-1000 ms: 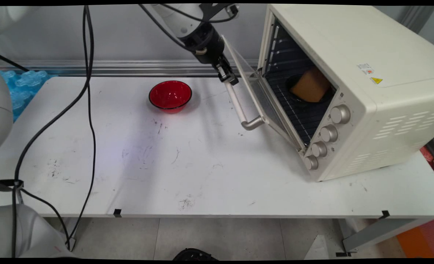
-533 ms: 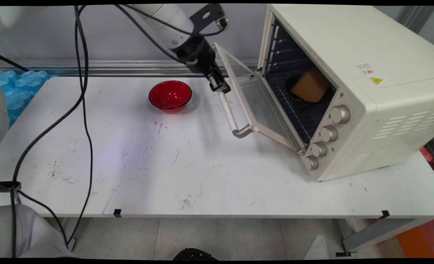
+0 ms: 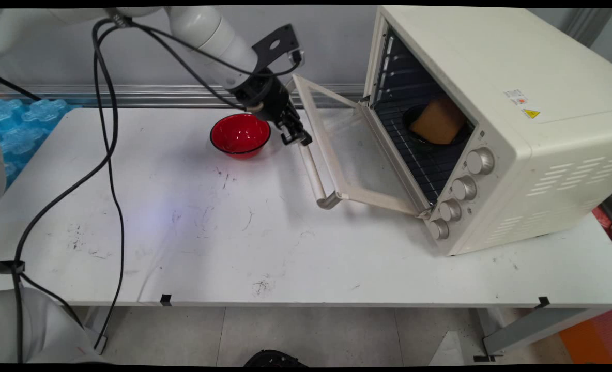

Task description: Open the oven

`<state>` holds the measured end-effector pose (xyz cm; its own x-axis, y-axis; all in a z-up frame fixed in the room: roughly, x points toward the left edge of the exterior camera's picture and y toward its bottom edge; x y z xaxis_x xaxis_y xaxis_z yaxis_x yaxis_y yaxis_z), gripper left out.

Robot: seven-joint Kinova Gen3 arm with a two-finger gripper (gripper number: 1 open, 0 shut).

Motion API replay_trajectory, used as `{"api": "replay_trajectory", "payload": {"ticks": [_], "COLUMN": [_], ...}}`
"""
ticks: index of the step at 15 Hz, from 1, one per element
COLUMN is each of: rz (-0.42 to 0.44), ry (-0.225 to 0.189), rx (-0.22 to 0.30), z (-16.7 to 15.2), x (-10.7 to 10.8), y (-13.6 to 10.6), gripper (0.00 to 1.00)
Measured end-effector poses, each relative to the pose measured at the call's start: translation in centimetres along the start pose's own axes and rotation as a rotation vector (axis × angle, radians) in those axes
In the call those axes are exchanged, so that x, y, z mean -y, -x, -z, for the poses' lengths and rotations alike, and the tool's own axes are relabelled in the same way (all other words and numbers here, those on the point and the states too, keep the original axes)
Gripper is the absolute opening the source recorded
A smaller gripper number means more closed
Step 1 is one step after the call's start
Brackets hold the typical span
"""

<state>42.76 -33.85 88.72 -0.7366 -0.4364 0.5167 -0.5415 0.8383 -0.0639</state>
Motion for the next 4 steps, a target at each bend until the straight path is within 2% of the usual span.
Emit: {"api": "replay_trajectory", "payload": {"ticks": [4], "rz": [-0.020], "ry": [0.000], "rx": [0.010], "z": [-0.3], "x": [-0.3], "y": [1.7], "gripper": [0.00]}}
